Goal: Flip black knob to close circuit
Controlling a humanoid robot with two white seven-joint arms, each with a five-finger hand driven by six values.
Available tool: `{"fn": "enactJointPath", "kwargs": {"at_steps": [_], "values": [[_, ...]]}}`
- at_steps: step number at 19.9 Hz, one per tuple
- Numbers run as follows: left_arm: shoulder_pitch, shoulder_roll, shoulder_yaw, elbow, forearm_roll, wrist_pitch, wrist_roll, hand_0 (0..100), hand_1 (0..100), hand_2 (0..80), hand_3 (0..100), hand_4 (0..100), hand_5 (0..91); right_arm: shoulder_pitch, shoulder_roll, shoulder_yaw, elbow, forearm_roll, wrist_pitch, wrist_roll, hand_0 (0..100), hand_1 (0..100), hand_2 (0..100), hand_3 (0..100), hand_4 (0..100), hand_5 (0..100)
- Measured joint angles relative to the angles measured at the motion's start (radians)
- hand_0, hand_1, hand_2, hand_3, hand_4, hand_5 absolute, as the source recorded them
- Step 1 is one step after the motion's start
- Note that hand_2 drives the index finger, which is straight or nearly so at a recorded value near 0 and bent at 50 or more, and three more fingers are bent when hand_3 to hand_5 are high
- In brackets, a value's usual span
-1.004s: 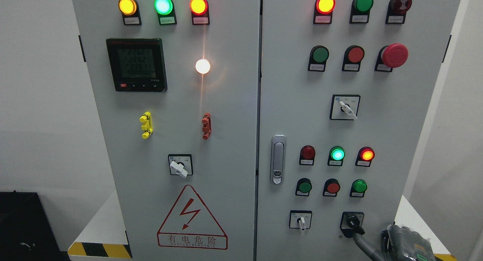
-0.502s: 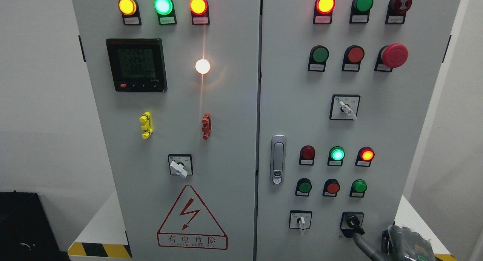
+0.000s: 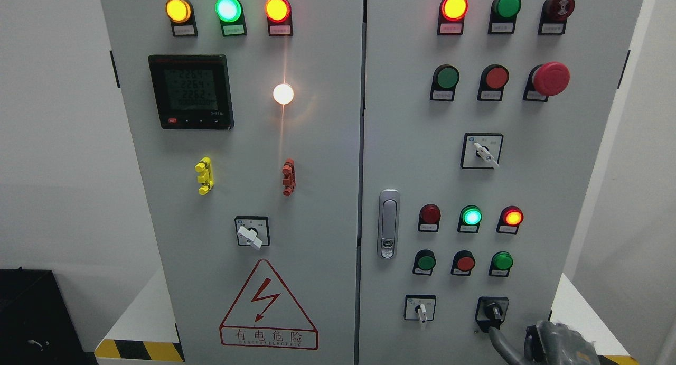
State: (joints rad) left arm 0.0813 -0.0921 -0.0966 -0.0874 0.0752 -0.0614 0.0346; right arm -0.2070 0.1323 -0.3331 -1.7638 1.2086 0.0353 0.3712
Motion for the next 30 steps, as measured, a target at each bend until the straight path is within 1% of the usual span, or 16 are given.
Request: {"fn": "enactJointPath", "kwargs": {"at_steps": [2, 3, 6, 8, 11, 13, 14, 16, 18, 20, 22, 24, 25, 27, 28, 30], "values": [[0.0, 0.0, 0.0, 0.0, 0.0, 0.0, 0.0, 12, 56, 0.0, 0, 0, 0.0, 0.026, 0.0, -0.008, -0.012, -0.046, -0.009, -0.021, 0, 3, 68, 95, 84, 76], [0.0, 0.0, 0.0, 0.0, 0.0, 0.0, 0.0, 12, 56, 0.0, 0, 0, 0.0, 0.039, 0.0, -0.012, -0.018, -0.075, -0.012, -0.035, 0, 4, 66, 93, 83, 75], [0.0, 0.0, 0.0, 0.0, 0.0, 0.0, 0.0, 12, 56, 0.0, 0, 0, 0.0, 0.088, 0.0, 0.023, -0.044, -0.163, -0.015, -0.067, 0, 6, 51, 82, 74, 64], [0.0, 0.0, 0.0, 0.0, 0.0, 0.0, 0.0, 12, 56, 0.0, 0, 0, 0.0, 0.123, 0.0, 0.046, -0.063, -0.228, -0.016, -0.083, 0, 6, 46, 75, 70, 60], [0.0, 0.0, 0.0, 0.0, 0.0, 0.0, 0.0, 12, 56, 0.0, 0, 0, 0.0, 0.181, -0.001, 0.08, -0.096, -0.339, -0.013, -0.101, 0, 7, 33, 60, 58, 49], [0.0, 0.0, 0.0, 0.0, 0.0, 0.0, 0.0, 12, 56, 0.0, 0, 0, 0.0, 0.222, -0.002, 0.1, -0.118, -0.411, -0.013, -0.131, 0, 7, 26, 49, 50, 43], [0.0, 0.0, 0.0, 0.0, 0.0, 0.0, 0.0, 12, 56, 0.0, 0, 0, 0.0, 0.24, -0.003, 0.108, -0.129, -0.452, -0.013, -0.149, 0, 7, 24, 47, 48, 42], [0.0, 0.0, 0.0, 0.0, 0.0, 0.0, 0.0, 12, 56, 0.0, 0, 0, 0.0, 0.277, -0.004, 0.125, -0.151, -0.538, -0.013, -0.172, 0, 7, 18, 38, 39, 34], [0.0, 0.0, 0.0, 0.0, 0.0, 0.0, 0.0, 12, 56, 0.0, 0, 0, 0.0, 0.317, -0.005, 0.14, -0.174, -0.642, -0.013, -0.18, 0, 7, 14, 34, 36, 30], [0.0, 0.0, 0.0, 0.0, 0.0, 0.0, 0.0, 12, 56, 0.0, 0, 0, 0.0, 0.362, -0.007, 0.158, -0.2, -0.752, -0.015, -0.192, 0, 5, 9, 28, 29, 23], [0.0, 0.0, 0.0, 0.0, 0.0, 0.0, 0.0, 12, 56, 0.0, 0, 0, 0.0, 0.405, -0.009, 0.174, -0.221, -0.86, -0.037, -0.208, 0, 2, 2, 19, 16, 6], [0.0, 0.0, 0.0, 0.0, 0.0, 0.0, 0.0, 12, 56, 0.0, 0, 0, 0.0, 0.44, -0.012, 0.188, -0.238, -0.966, -0.079, -0.213, 0, 1, 0, 12, 8, 0], [0.0, 0.0, 0.0, 0.0, 0.0, 0.0, 0.0, 12, 56, 0.0, 0, 0, 0.0, 0.454, -0.013, 0.194, -0.245, -1.017, -0.094, -0.214, 0, 0, 0, 8, 4, 0], [0.0, 0.0, 0.0, 0.0, 0.0, 0.0, 0.0, 12, 56, 0.0, 0, 0, 0.0, 0.479, -0.015, 0.205, -0.259, -1.11, -0.117, -0.22, 0, 0, 0, 3, 0, 0], [0.0, 0.0, 0.0, 0.0, 0.0, 0.0, 0.0, 12, 56, 0.0, 0, 0, 0.0, 0.49, -0.015, 0.21, -0.265, -1.149, -0.124, -0.211, 0, 0, 0, 0, 0, 0], [0.0, 0.0, 0.0, 0.0, 0.0, 0.0, 0.0, 12, 56, 0.0, 0, 0, 0.0, 0.511, -0.017, 0.218, -0.275, -1.229, -0.136, -0.182, 0, 0, 0, 0, 0, 0]]}}
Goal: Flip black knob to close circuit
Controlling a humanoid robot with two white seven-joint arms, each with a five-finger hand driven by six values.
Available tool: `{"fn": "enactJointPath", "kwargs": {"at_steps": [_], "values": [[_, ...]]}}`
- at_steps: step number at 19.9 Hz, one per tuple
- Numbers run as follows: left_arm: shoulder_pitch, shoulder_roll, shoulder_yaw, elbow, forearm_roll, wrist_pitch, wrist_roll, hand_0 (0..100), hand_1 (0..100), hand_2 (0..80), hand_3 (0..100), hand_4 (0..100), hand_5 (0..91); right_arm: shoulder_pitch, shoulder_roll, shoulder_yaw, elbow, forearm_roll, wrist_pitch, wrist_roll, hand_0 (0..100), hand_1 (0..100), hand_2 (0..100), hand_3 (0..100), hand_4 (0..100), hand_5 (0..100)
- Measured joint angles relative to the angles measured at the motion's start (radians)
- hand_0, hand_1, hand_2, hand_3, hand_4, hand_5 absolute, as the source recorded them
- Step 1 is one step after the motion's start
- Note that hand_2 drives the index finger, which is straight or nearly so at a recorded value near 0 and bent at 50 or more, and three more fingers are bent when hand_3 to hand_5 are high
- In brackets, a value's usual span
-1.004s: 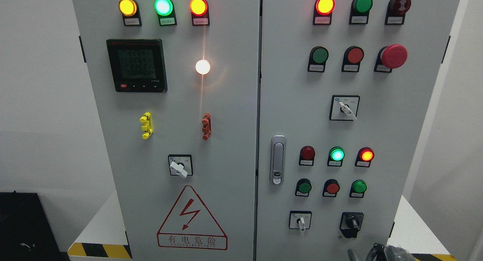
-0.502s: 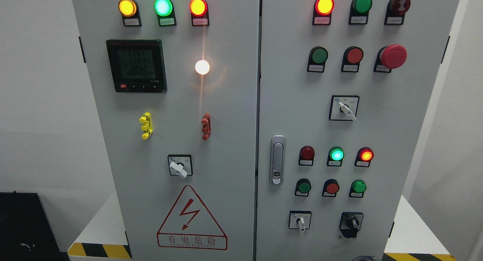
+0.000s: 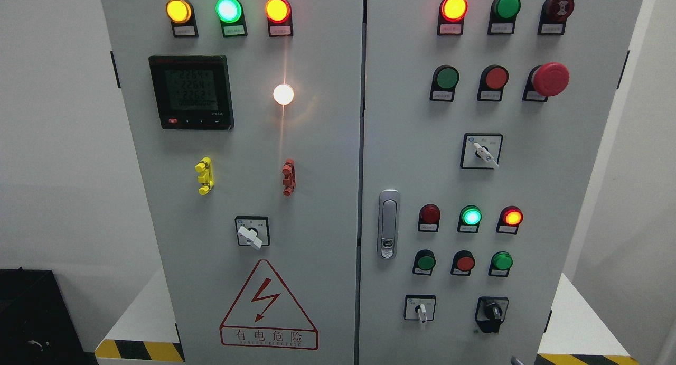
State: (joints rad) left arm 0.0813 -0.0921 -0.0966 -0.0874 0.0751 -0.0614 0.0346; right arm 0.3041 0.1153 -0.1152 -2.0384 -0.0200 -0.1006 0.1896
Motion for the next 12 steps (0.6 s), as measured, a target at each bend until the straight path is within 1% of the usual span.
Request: {"fn": "enactJointPath", "kwargs": {"at_steps": [4, 12], "values": [[0.0, 0.0, 0.0, 0.0, 0.0, 0.0, 0.0, 12, 56, 0.0, 0, 0, 0.0, 0.035, -0.002, 0.013, -0.014, -0.107, -0.022, 0.029, 0, 0, 0, 0, 0, 0], [0.0, 0.0, 0.0, 0.0, 0.0, 0.0, 0.0, 12, 56, 0.0, 0, 0, 0.0, 0.064, -0.005, 0.032, -0.029, -0.185, -0.029, 0.035, 0, 0, 0, 0, 0, 0]]}}
